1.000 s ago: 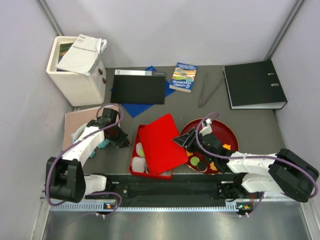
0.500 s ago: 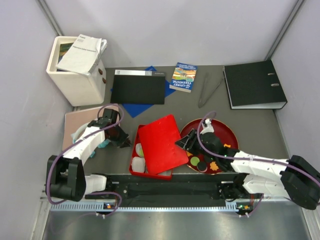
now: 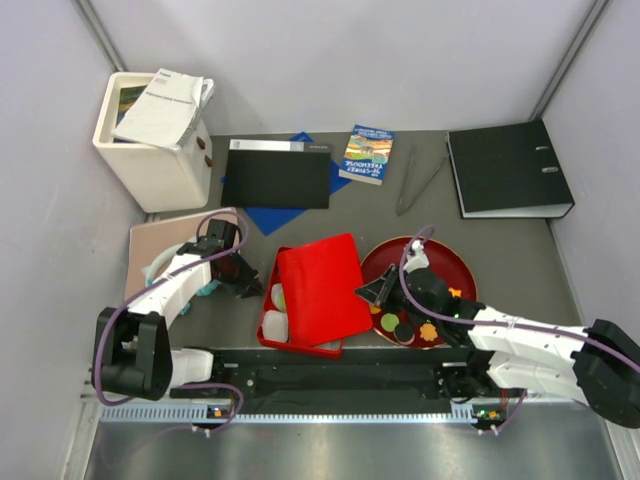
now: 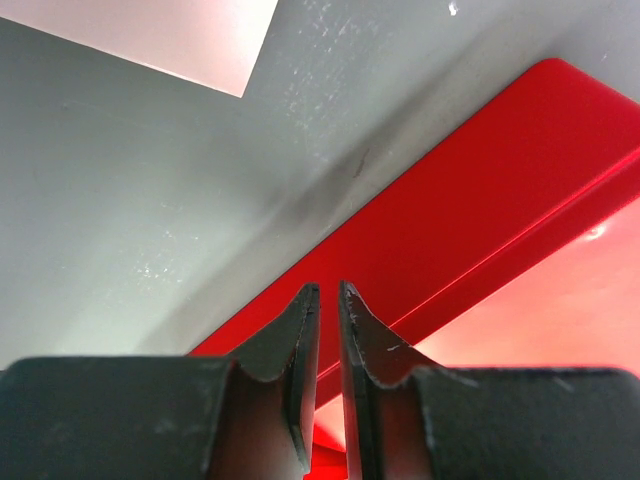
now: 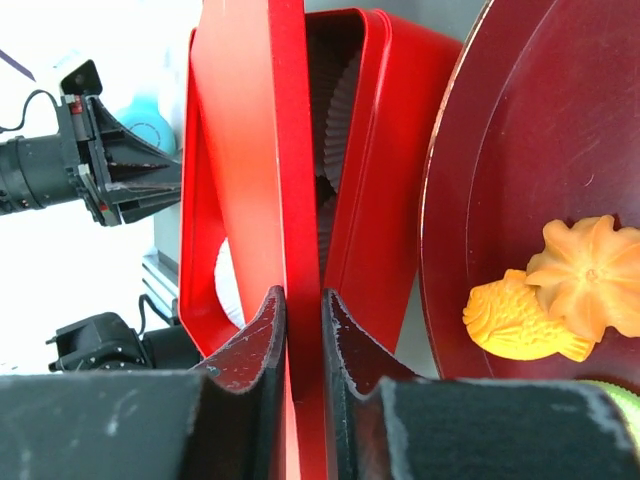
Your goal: Pack the cookies
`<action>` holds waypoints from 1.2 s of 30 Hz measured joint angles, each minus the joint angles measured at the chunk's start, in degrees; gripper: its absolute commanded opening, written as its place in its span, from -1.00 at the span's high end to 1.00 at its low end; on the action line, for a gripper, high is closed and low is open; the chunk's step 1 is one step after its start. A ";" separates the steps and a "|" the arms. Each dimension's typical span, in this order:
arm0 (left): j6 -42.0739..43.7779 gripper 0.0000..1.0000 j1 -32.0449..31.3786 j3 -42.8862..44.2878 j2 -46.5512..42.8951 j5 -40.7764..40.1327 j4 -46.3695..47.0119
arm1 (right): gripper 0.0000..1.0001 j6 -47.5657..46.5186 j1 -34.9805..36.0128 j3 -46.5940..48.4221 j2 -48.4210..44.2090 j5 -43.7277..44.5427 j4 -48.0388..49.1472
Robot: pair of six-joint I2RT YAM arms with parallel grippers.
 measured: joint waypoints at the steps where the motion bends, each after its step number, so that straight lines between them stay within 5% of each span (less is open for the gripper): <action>1: -0.07 0.63 0.02 0.00 0.00 0.09 0.00 | 0.94 -0.15 -0.02 0.00 0.28 -0.11 0.15; 8: -0.28 0.64 0.00 -0.26 0.00 0.09 0.24 | 0.98 0.02 -0.02 -0.61 -0.13 -0.13 0.87; 12: -0.37 0.64 0.02 -0.74 0.00 0.11 0.28 | 0.18 1.16 -0.02 -2.95 -4.09 0.72 0.63; 15: -0.59 0.64 0.02 -0.94 0.00 0.35 0.37 | 0.02 1.64 -0.07 -4.66 -5.73 2.12 -1.25; 25: -0.92 0.66 0.02 -1.01 0.00 1.03 0.81 | 0.28 0.37 -0.04 -5.79 -6.56 2.56 -7.34; 36: -1.38 0.86 0.00 -1.73 0.42 3.06 2.97 | 0.34 -3.23 -0.07 -1.33 -0.02 -2.40 -6.84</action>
